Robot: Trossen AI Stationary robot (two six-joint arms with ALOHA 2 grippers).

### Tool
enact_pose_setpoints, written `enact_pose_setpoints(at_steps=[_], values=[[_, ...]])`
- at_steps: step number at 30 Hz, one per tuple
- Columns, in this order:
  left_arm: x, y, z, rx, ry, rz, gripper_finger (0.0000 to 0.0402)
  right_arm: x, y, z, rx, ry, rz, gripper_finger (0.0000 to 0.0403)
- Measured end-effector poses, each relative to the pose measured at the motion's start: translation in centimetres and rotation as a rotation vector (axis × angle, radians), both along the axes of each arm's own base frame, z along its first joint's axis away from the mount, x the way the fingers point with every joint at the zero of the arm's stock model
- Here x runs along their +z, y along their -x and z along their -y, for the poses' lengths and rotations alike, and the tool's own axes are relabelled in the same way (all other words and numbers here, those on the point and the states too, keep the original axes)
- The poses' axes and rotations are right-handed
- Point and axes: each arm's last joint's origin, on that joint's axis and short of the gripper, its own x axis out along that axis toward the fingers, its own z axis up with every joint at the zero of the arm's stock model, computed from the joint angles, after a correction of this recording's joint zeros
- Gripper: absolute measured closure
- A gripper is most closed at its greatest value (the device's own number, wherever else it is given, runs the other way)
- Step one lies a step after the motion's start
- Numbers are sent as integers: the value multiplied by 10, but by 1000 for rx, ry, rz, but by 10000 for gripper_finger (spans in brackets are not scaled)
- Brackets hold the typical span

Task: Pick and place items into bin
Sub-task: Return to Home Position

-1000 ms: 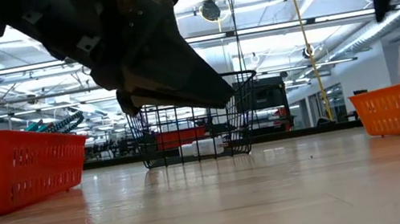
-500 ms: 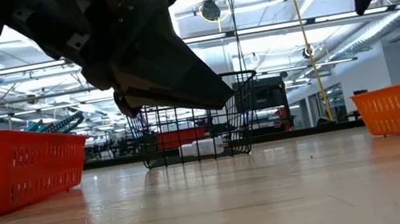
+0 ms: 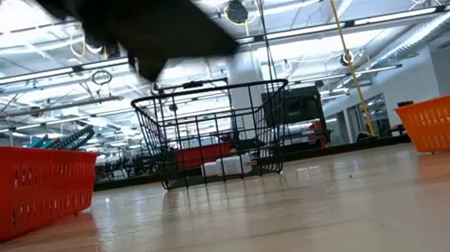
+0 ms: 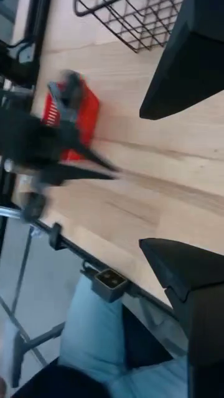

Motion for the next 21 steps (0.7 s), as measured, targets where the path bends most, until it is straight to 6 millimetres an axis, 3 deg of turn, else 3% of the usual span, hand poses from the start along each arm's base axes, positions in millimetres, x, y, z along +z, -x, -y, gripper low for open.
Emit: enact_pose_setpoints(at_steps=[6,10,12,21], values=[[64,22,-9,-128,-123,207,366,-15,15,13,-123,-28,102,83],[79,49,-27,-197,-144,330,366,-39,30,21,-63,-122,246,83],[80,67,-38,-239,-144,369,366,-46,41,28,-36,-181,298,83],[45,140,-93,-162,-115,517,366,-76,88,65,-4,-302,366,82]])
